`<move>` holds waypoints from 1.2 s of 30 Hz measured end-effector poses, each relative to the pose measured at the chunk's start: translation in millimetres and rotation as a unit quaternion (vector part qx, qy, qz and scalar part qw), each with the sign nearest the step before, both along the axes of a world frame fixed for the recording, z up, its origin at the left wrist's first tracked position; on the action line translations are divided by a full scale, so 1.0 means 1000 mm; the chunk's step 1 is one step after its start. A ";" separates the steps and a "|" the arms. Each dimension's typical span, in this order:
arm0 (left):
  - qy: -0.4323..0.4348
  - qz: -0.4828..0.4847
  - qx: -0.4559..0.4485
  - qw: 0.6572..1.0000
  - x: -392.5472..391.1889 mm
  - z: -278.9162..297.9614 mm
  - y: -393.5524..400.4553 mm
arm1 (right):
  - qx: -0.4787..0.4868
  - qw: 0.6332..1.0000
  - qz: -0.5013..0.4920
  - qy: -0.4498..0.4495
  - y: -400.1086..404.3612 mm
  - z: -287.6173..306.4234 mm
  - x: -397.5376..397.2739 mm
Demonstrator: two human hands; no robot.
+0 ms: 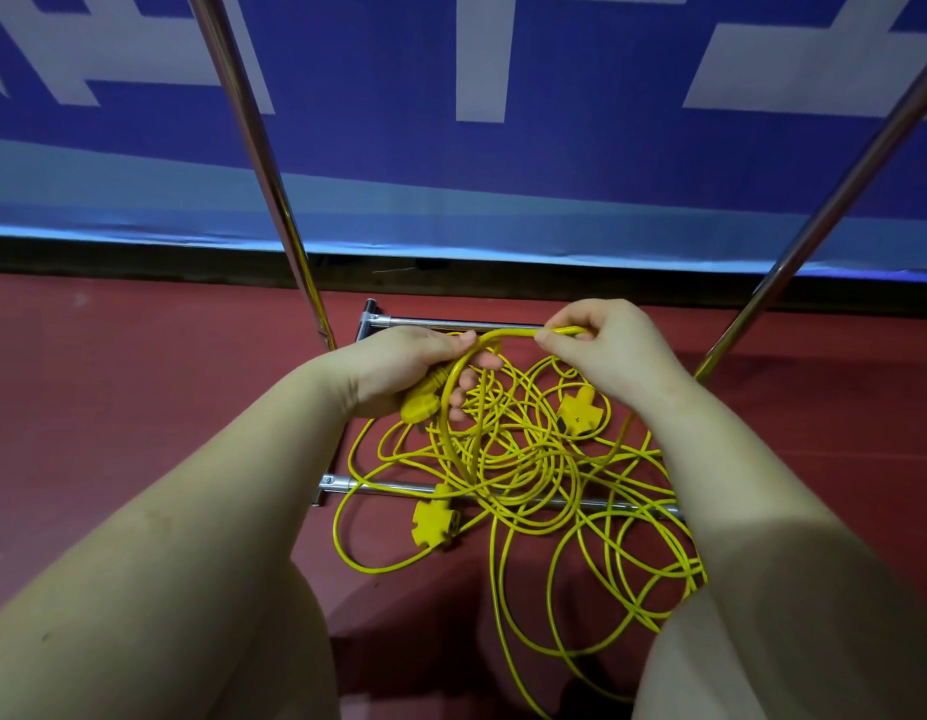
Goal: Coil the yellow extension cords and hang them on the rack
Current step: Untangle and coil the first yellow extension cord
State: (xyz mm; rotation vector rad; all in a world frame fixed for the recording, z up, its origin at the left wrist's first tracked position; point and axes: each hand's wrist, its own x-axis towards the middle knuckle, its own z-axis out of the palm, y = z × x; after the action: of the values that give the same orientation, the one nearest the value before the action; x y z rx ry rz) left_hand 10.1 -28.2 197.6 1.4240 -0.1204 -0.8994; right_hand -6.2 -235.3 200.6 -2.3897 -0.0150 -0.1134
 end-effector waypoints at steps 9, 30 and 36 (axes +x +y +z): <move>-0.049 0.042 -0.048 0.997 0.007 0.000 0.002 | -0.041 0.996 0.057 0.056 -0.002 -0.008 0.000; -0.152 0.172 0.036 0.973 0.017 -0.012 0.010 | 0.301 0.913 0.000 0.275 0.009 0.002 -0.004; -0.103 0.052 0.022 0.993 0.007 -0.015 -0.006 | 0.606 0.753 -0.126 0.222 0.008 0.006 0.004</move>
State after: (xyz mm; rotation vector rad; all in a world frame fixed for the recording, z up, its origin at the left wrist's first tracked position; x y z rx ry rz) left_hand 17.4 -33.7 183.0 1.5474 -0.1815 -0.6725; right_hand -2.0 -227.1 206.8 -1.0350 0.4668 0.2612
